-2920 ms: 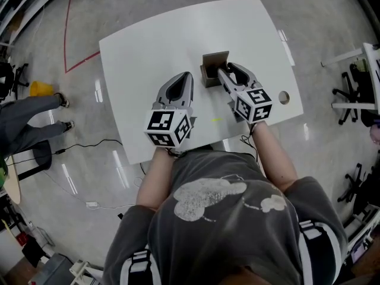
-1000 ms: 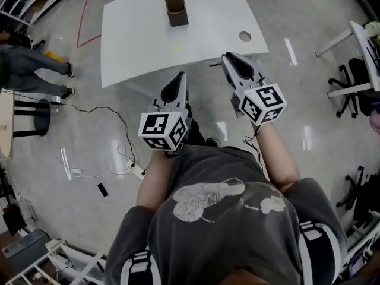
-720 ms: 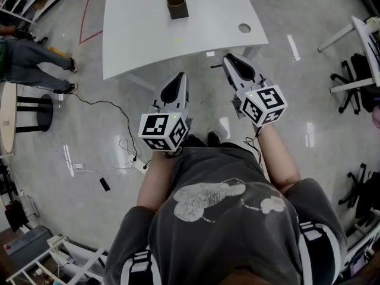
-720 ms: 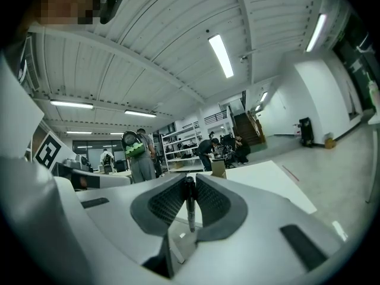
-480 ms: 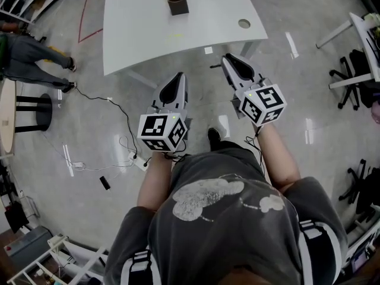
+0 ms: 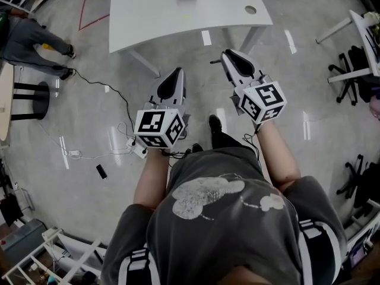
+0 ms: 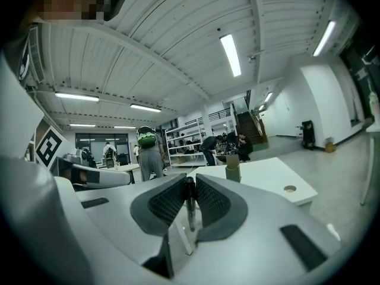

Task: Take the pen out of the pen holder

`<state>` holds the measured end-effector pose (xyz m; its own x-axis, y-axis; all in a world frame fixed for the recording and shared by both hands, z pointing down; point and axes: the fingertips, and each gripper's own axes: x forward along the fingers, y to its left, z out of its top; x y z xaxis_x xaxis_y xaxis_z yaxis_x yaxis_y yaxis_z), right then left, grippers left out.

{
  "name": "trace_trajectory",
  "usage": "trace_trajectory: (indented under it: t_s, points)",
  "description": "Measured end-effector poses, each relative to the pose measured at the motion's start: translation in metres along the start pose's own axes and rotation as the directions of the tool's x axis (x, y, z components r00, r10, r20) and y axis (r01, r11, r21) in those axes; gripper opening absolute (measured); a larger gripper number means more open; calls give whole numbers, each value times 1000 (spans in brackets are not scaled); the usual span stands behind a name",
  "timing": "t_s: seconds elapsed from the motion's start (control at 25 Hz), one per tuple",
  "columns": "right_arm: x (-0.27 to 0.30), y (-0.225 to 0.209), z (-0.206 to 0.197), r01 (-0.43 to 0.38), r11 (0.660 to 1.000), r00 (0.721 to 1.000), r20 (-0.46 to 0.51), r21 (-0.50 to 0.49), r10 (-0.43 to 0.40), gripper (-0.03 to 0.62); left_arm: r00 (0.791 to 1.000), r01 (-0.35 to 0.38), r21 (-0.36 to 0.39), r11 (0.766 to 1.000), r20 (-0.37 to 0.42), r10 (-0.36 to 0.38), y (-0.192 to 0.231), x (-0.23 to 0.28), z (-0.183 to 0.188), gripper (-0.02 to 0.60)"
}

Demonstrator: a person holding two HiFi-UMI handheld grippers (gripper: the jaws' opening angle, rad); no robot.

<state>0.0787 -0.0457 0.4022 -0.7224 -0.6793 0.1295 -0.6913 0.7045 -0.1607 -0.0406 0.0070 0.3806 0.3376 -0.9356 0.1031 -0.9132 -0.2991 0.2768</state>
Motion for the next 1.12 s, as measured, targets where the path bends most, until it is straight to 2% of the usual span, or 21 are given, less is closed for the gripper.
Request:
trace_trajectory:
  t_s: [0.24,0.72,1.12]
  points:
    - [-21,39,-11,14,999,1000,-11,-37,-15,55,1000,13,-2,1000,3,-13,-4,-41,-6,8]
    - [-63,74,-15,68,996,998,15,-53,-68,55,997,72,8,997,14,-72,-24,-84,-14,8]
    - [-71,93,-22,83,995,996,13,-51,-83,55,997,81,-3,997,16,-81,-19,-104,-18,8]
